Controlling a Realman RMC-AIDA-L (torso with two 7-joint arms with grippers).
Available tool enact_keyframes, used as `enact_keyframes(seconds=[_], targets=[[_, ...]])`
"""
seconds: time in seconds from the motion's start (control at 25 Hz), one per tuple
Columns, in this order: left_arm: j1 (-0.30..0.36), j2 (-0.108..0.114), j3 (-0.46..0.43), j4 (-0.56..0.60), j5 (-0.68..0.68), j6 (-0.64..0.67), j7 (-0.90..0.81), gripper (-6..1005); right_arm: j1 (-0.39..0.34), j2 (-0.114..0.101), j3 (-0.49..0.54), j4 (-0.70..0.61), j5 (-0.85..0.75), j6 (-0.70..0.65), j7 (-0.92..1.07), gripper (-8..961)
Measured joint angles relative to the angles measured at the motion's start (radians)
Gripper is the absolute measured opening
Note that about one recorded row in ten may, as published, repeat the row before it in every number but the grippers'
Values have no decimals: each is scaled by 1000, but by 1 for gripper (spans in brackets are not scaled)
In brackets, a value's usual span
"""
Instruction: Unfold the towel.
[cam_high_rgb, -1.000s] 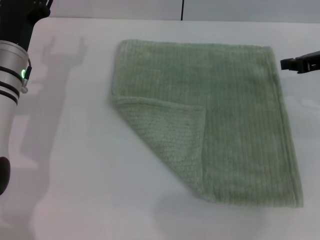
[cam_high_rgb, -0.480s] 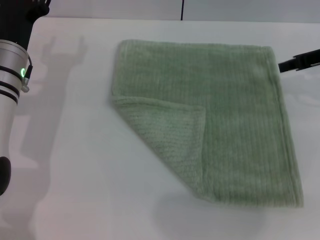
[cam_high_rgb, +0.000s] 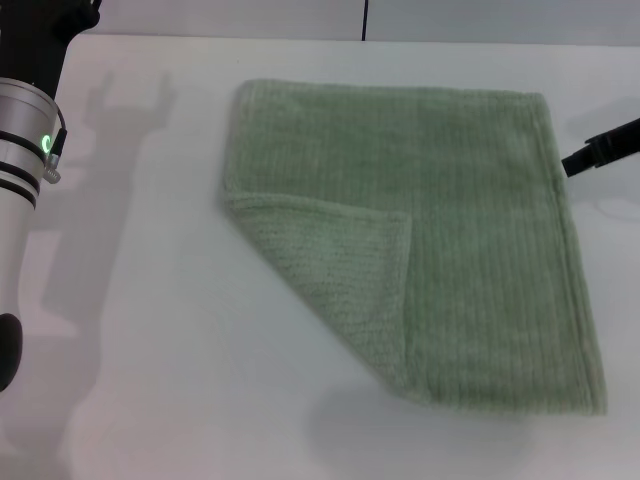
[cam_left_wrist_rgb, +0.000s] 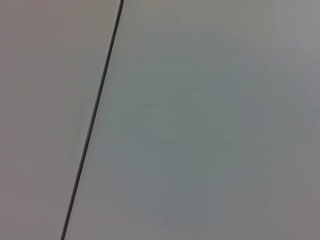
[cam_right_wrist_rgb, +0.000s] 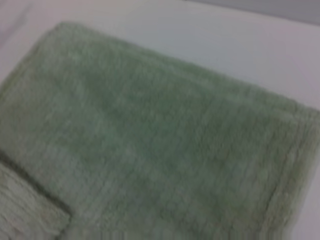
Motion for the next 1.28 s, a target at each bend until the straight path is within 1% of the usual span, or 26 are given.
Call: enact_keyframes(seconds=[0.12,0.44,0.76,0.88,0.92,1.12,1.28], targets=[[1,-1,0,0,0,1,0,813,11,-1,-2,25,-25,0,0,-1],[3,-3,16,0,0,4,0,814,14,-1,-13,53,-45,15,0,0],[3,-3,25,-3,0,5,-1,814,12,8,-23,104,-41,108,-27,0],[3,-3,25,-7,0,5,-1,814,19,17,-22,123,-40,141,-43,0],[5,-3,26,-10,0,5,-1,814,23,28,-23,126,-40,153,-53,0],[6,-3,26,-11,0,5,-1,813,33,38,-22,131,-38,159,-61,-1],[6,-3,27,-12,0,5,-2,813,36,42,-22,133,-37,164,-61,0]])
